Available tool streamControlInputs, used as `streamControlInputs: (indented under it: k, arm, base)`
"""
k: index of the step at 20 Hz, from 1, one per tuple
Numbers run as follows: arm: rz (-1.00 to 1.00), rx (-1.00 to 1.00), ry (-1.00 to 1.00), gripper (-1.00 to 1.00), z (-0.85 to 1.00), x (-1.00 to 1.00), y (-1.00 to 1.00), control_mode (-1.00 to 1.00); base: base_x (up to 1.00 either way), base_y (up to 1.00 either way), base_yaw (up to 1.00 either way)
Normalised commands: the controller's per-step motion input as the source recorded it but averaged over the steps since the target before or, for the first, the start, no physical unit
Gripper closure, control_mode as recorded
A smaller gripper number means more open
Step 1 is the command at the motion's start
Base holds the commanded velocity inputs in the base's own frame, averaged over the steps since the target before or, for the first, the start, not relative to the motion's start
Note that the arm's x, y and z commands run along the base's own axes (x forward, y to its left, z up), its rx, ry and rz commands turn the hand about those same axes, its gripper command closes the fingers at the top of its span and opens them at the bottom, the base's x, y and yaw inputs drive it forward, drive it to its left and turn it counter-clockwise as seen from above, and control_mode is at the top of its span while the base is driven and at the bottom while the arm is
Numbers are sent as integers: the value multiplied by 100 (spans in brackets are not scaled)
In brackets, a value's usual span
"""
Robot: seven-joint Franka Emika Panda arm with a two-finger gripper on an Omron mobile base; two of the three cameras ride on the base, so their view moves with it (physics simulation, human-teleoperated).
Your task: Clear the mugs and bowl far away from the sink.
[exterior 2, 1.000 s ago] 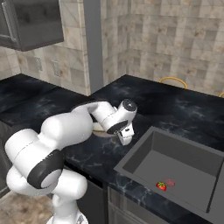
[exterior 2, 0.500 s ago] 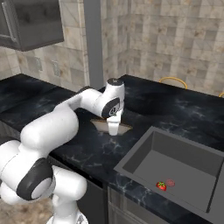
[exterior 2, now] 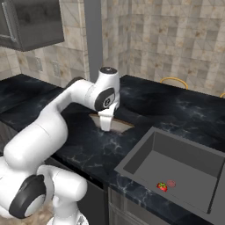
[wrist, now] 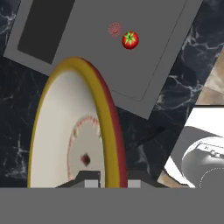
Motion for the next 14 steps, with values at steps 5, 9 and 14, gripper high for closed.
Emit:
streamControlInputs:
  k: [5, 9, 14]
  arm:
    - [11, -5, -22, 100, 21, -79, 2, -100]
    - [18, -18, -51, 100, 23, -80, 28, -100]
    - [14, -20, -61, 100, 20, -61, 40, -100]
  base:
    - [0, 0, 0]
    - [0, 0, 0]
    - [0, 0, 0]
